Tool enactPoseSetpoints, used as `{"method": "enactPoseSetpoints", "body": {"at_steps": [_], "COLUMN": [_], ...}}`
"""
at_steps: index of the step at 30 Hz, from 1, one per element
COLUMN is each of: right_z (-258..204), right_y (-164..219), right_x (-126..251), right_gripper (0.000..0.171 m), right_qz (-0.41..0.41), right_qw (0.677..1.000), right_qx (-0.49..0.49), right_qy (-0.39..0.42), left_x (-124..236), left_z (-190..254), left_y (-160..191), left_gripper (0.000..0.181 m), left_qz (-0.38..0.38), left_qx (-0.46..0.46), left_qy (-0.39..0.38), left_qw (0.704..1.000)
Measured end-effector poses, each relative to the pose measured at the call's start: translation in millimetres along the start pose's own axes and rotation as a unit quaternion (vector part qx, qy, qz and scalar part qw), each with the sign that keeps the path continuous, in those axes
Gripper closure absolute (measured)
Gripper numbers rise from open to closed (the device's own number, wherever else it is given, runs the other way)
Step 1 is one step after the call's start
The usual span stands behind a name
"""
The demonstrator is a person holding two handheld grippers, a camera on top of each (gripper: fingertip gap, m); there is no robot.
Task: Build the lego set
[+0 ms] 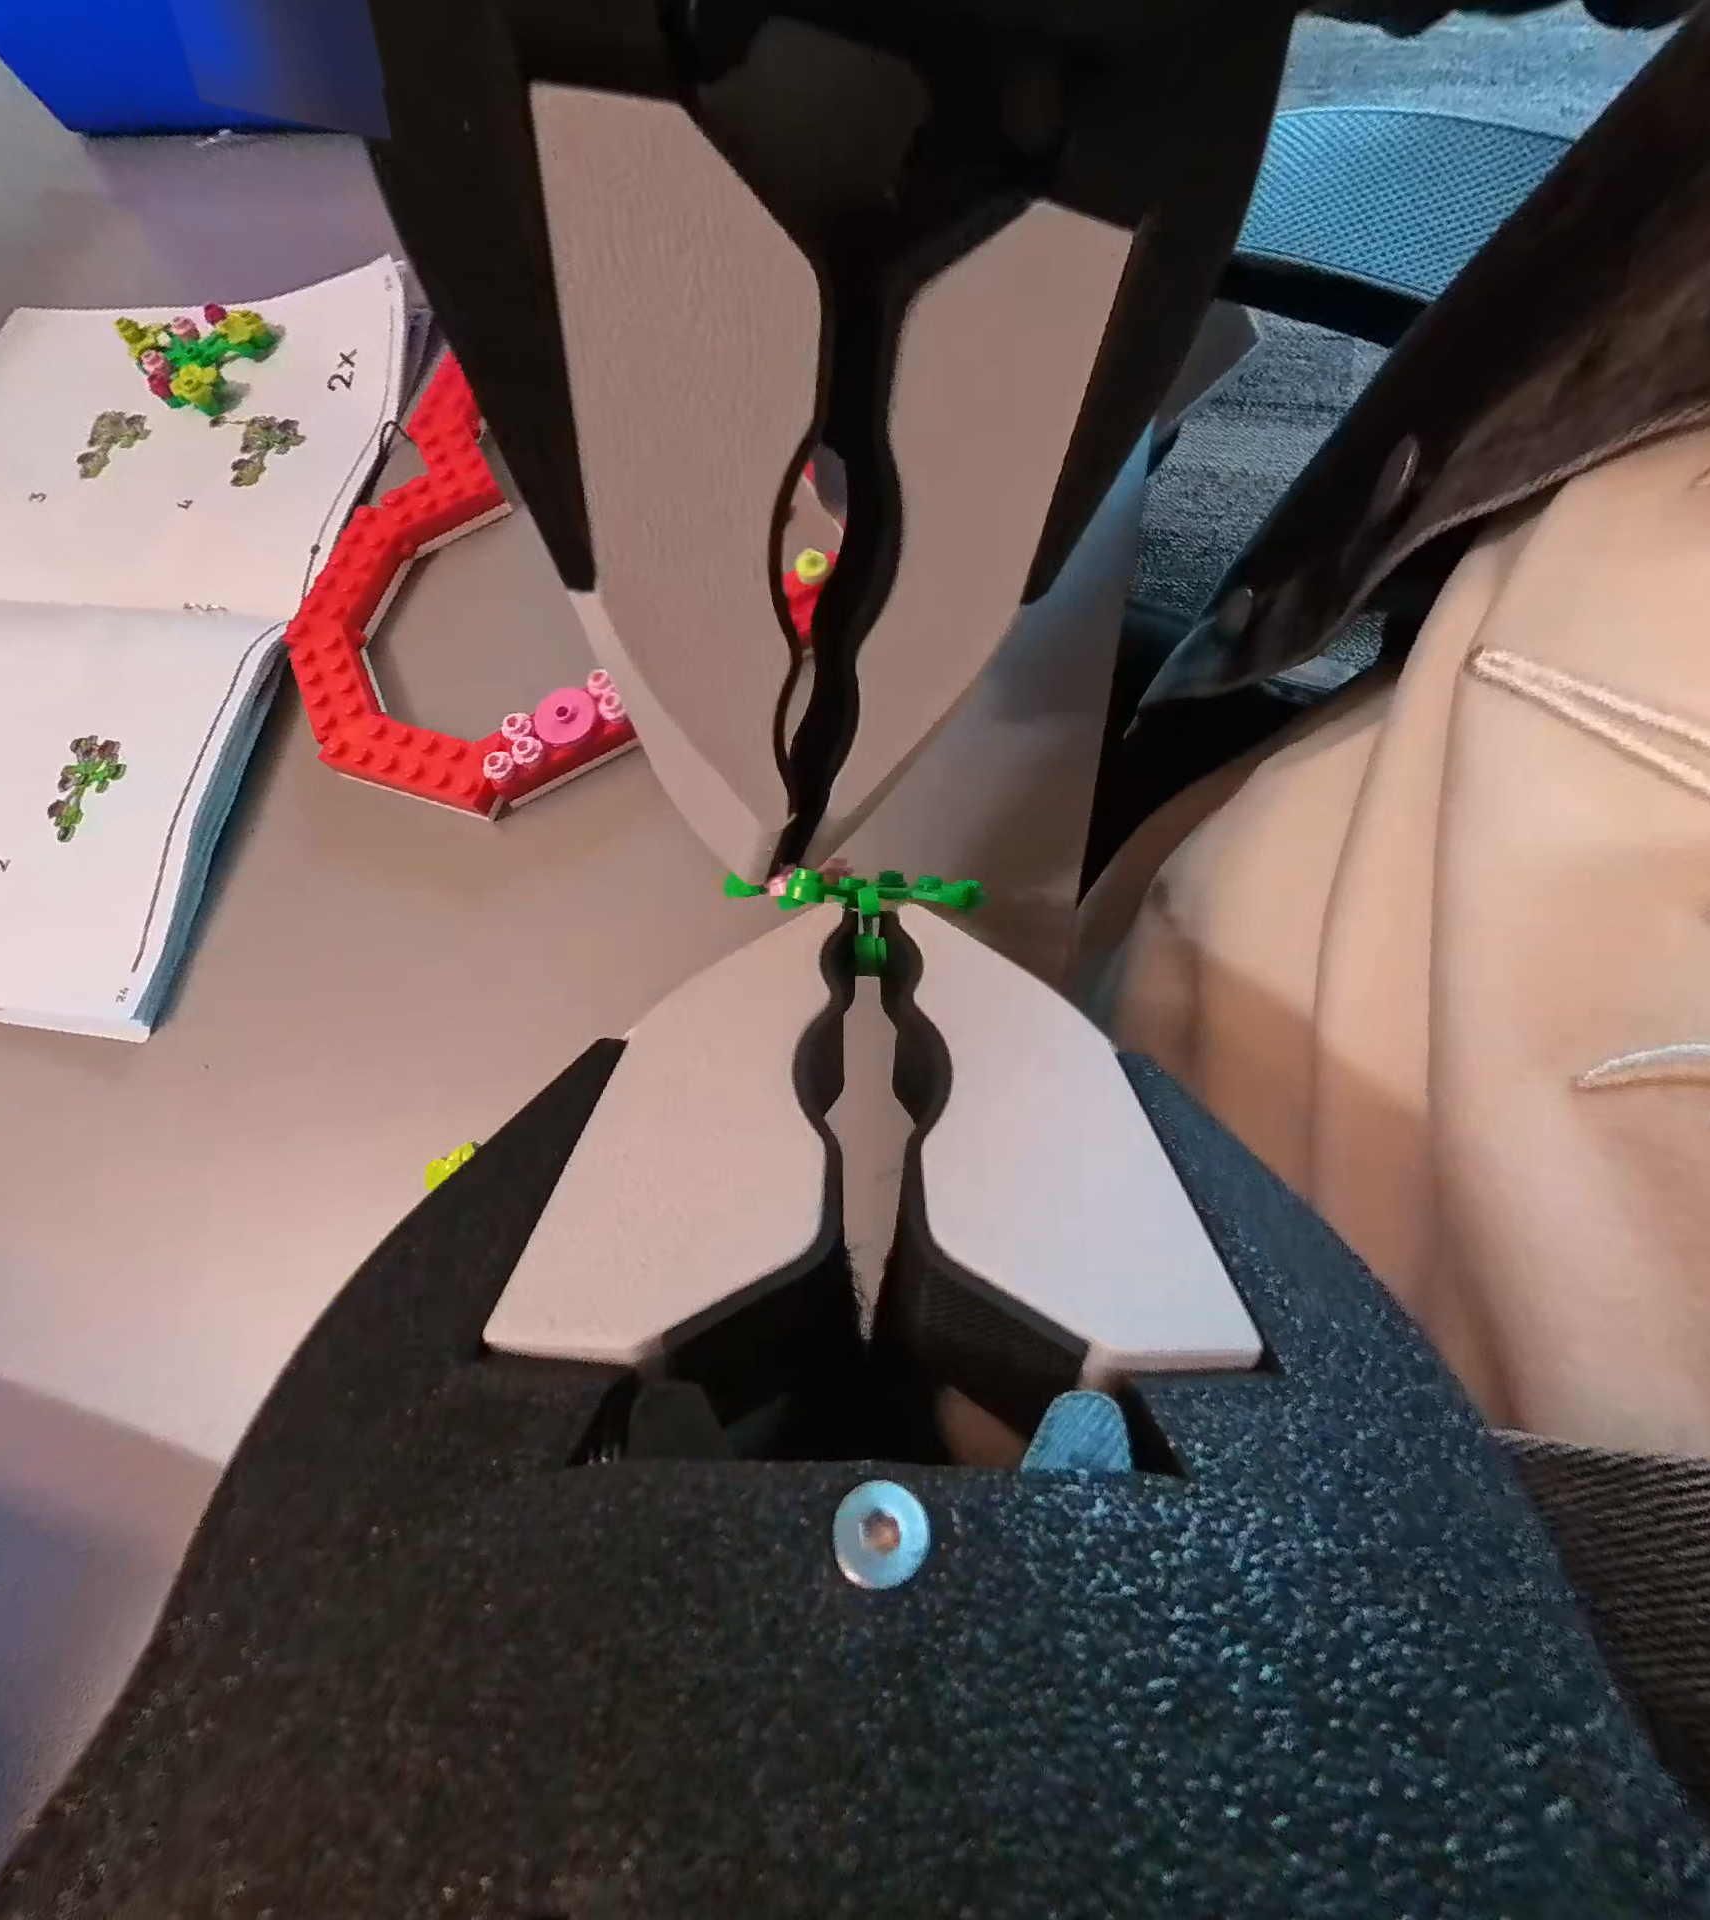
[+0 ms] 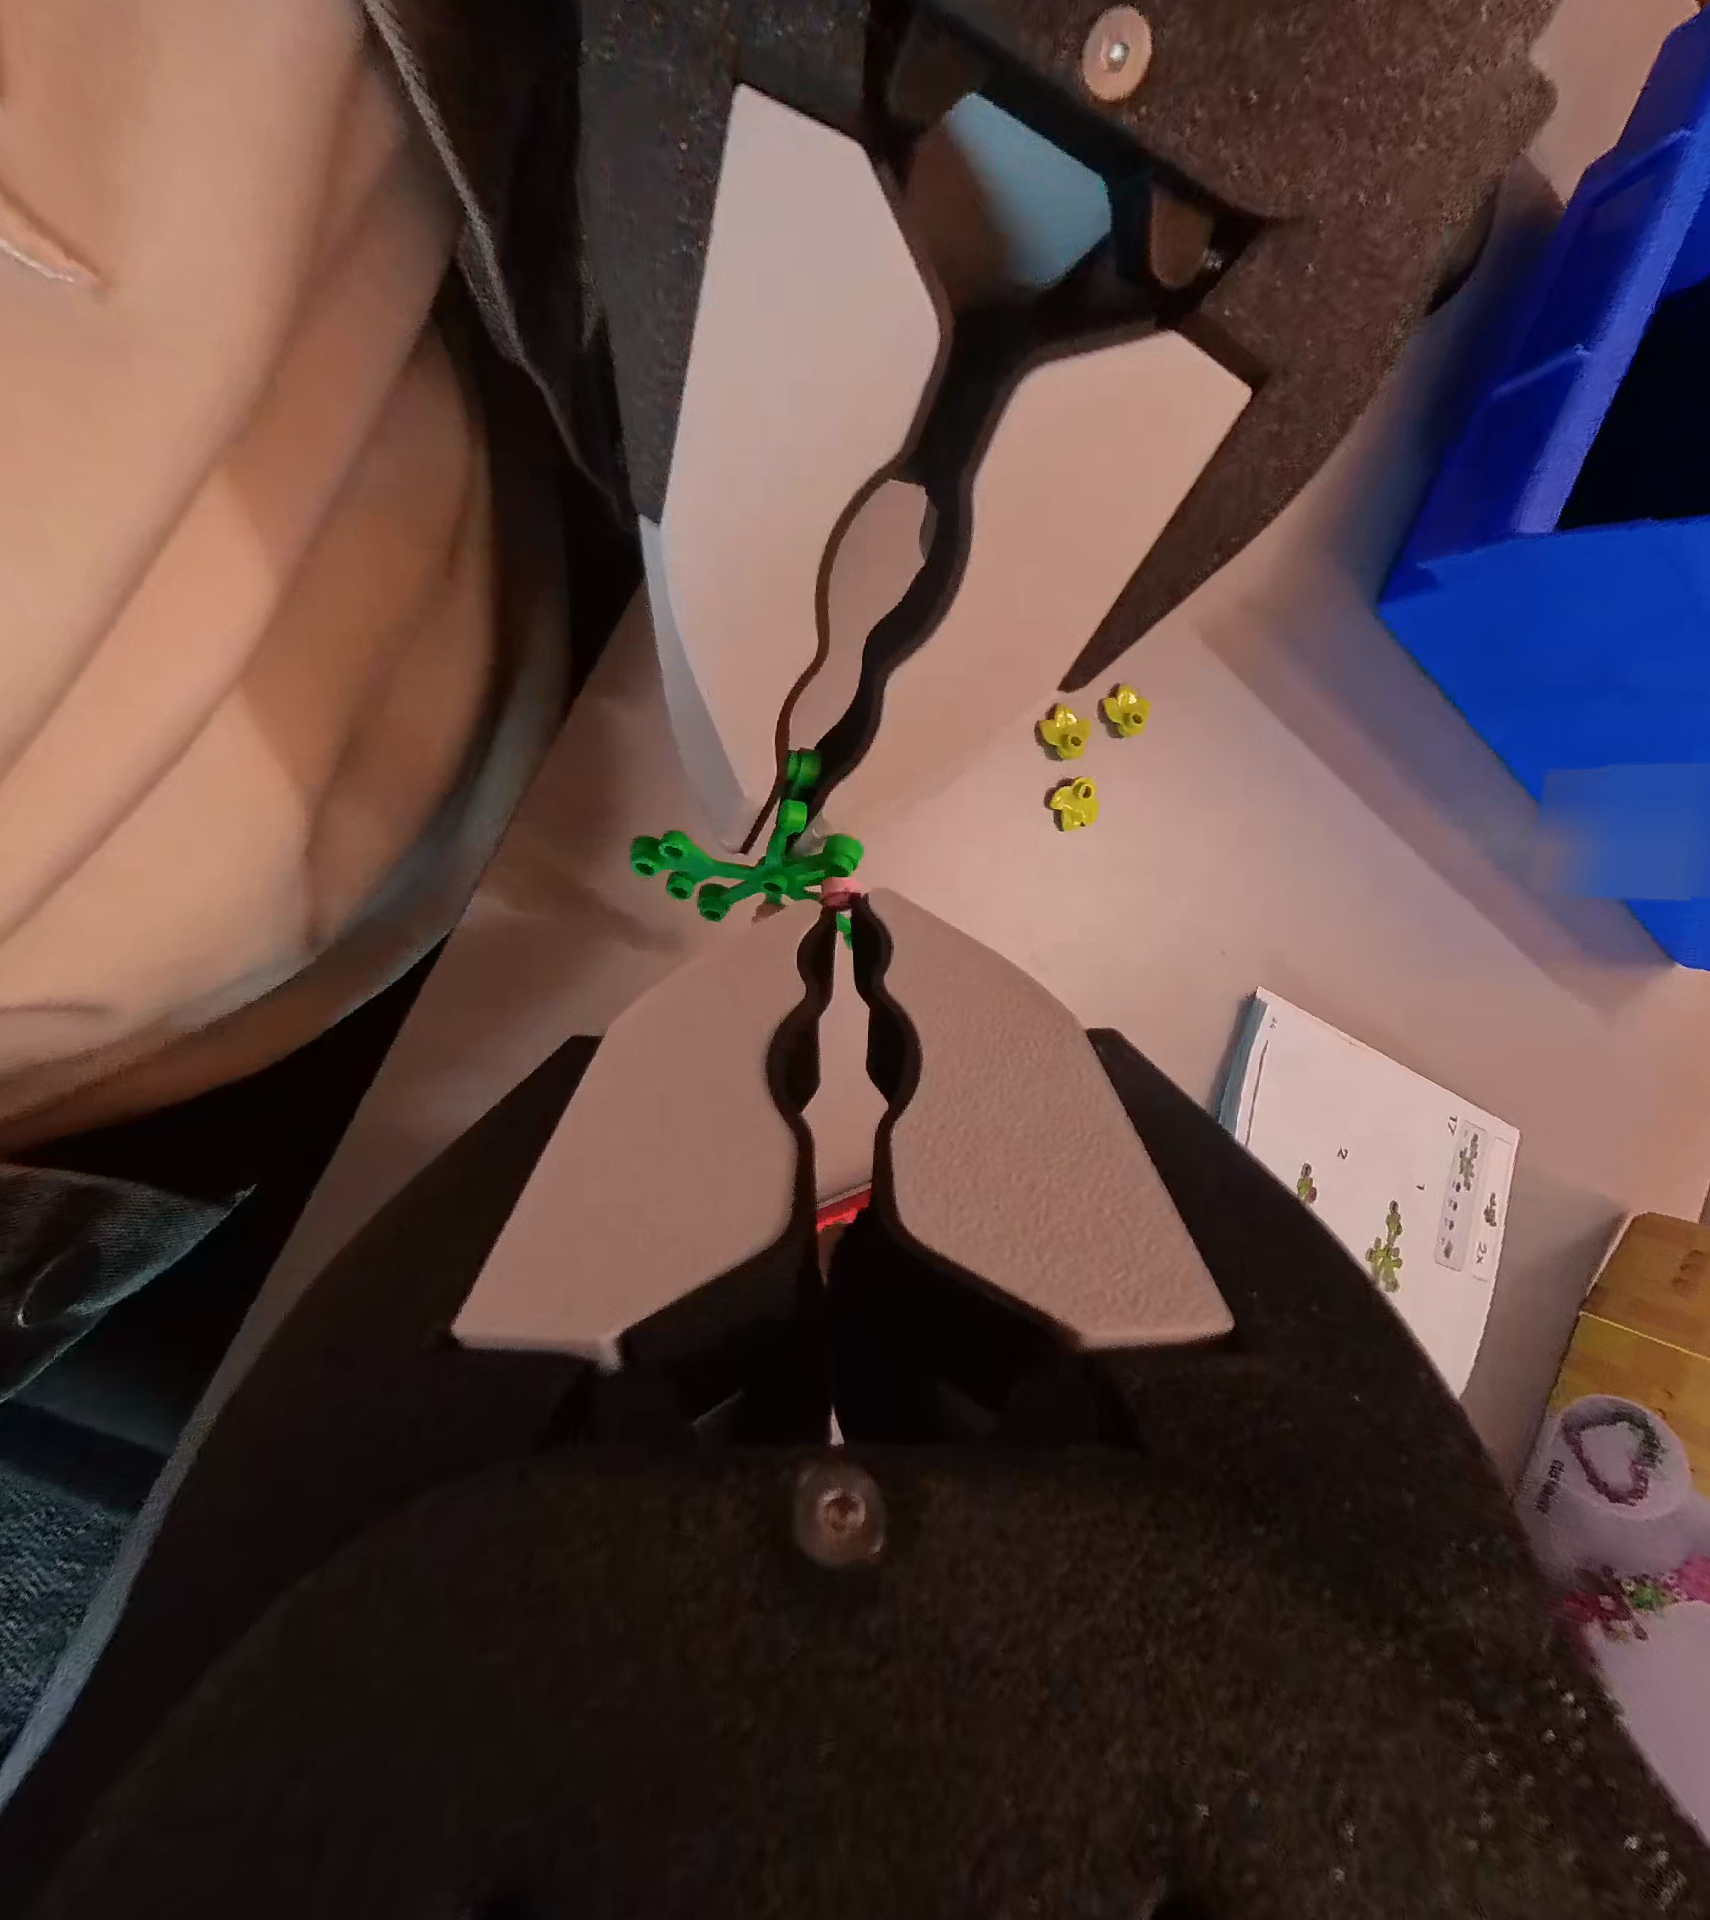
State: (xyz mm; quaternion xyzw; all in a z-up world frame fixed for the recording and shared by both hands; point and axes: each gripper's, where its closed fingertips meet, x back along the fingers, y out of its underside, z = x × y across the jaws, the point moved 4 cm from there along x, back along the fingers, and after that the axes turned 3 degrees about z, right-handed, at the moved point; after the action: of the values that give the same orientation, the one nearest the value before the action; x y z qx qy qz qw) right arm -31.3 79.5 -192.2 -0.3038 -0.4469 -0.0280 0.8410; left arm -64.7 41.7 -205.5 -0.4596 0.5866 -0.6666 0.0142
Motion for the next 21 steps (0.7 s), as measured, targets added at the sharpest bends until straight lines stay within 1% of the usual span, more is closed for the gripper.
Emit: {"method": "enactPoseSetpoints", "body": {"at_steps": [6,9,11,14,16,19,21], "right_z": [-3.9,-0.6,5.5,13.2,17.8,20.7,21.2], "right_y": [-0.3,1.4,4.7,7.6,11.0,12.1,11.5], "right_x": [-5.2,-4.7,-3.6,-2.6,-1.9,0.8,3.3], "right_gripper": [0.168,0.168,0.167,0.167,0.166,0.165,0.165], "right_qz": [-0.017,-0.013,-0.007,0.026,0.041,0.071,0.095], "right_qw": [0.999,0.999,1.0,0.999,0.997,0.993,0.989], "right_qx": [0.039,0.037,0.016,-0.035,-0.061,-0.088,-0.106], "right_qy": [-0.018,-0.019,-0.013,-0.016,-0.015,-0.028,-0.049], "left_x": [-2.9,-2.3,-0.9,1.7,3.6,6.7,7.4], "left_z": [2.6,-0.8,-6.8,-14.2,-17.9,-17.6,-19.6], "left_y": [1.7,1.7,3.9,7.3,9.8,9.9,11.0], "left_gripper": [0.177,0.177,0.177,0.177,0.177,0.177,0.177], "left_qz": [-0.028,-0.019,-0.008,0.03,0.052,0.075,0.07], "left_qx": [-0.038,-0.032,-0.007,0.059,0.086,0.093,0.086], "left_qy": [0.018,0.016,0.008,0.025,0.033,0.046,0.04], "left_qw": [0.999,0.999,1.0,0.998,0.994,0.992,0.993]}}
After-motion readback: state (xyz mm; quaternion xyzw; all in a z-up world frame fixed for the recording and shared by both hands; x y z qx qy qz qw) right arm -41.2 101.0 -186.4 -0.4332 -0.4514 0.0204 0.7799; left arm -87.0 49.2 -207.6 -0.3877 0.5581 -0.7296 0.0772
